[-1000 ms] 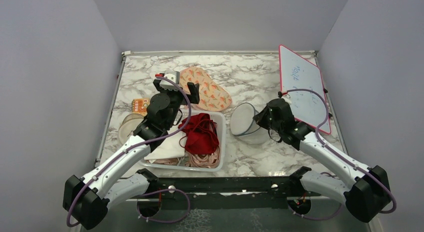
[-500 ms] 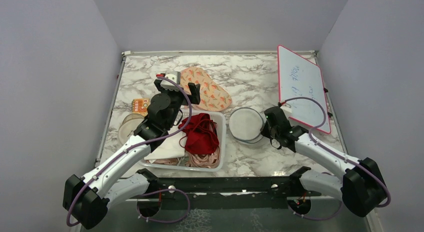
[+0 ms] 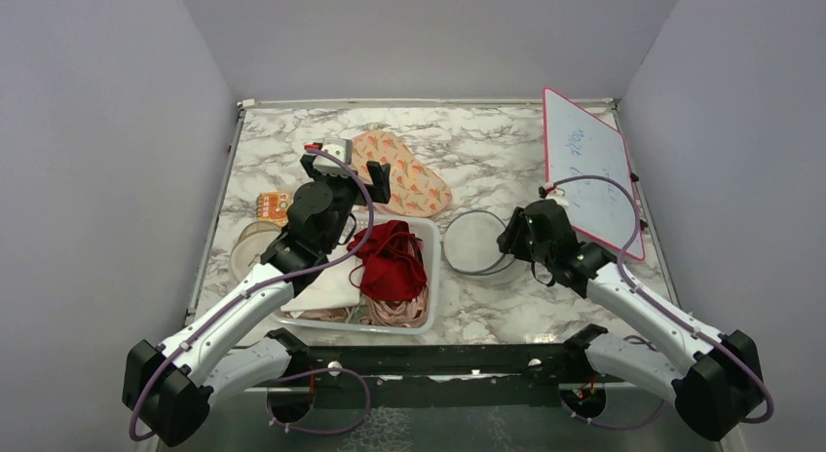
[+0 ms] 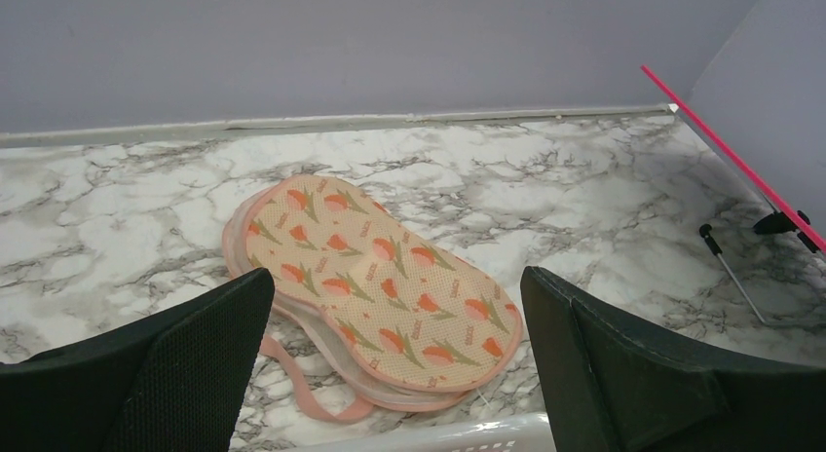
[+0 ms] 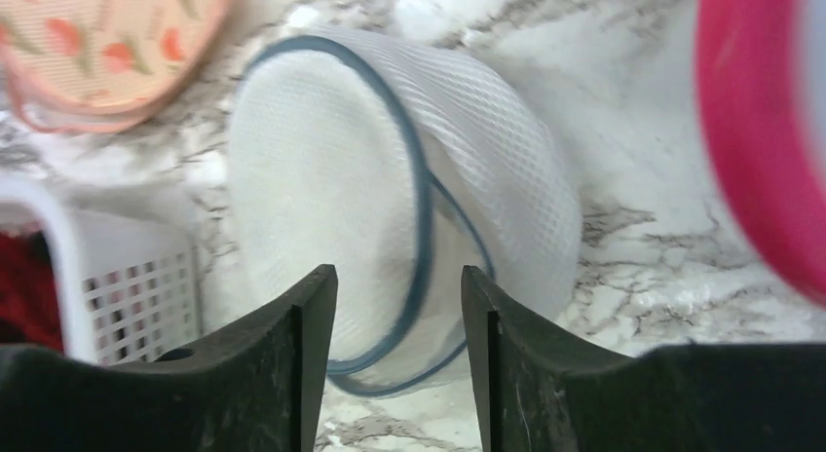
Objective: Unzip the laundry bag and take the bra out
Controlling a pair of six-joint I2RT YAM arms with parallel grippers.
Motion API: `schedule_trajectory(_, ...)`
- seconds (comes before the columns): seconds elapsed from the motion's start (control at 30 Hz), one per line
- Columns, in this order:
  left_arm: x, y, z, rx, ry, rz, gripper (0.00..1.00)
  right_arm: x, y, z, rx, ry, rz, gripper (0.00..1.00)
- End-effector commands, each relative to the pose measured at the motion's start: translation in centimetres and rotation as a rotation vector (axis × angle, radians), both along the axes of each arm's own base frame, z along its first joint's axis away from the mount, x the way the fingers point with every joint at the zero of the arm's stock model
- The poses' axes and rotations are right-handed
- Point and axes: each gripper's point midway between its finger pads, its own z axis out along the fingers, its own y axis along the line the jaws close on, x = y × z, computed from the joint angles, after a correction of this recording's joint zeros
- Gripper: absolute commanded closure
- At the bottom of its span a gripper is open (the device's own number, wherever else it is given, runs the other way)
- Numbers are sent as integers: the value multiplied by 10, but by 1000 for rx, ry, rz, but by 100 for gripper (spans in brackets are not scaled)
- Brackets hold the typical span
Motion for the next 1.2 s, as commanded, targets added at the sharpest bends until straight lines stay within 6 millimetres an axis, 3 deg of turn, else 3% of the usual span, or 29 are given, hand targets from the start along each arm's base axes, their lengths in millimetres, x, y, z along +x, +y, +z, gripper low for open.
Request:
schedule_trajectory(0.0, -2, -6, 19, -22, -25, -26, 6, 2, 14, 46, 29, -96, 134, 48)
schedule_trajectory(0.37, -2, -4, 22, -12, -35, -19, 6, -8, 55, 148, 109, -399, 504, 23)
schedule_trajectory(0.5, -4, 4, 33, 14, -68, 0, 5, -10, 54, 204, 73, -573, 564, 12)
schedule_trajectory(0.7, -22, 35, 79, 95, -245, 65, 1, -20, 37, 289, -9, -832, 566, 4)
schedule_trajectory(0.8, -33, 39, 99, 170, -333, 41, 1, -35, 28, 332, -32, -983, 573, 3)
schedule_trajectory(0.93, -48, 48, 125, 157, -385, 42, 1, -59, 1, 383, -51, -1150, 486, 3)
schedule_trajectory(1.17, -94, 50, 198, 67, -463, -87, 1, -101, -29, 428, -76, -1257, 448, 0)
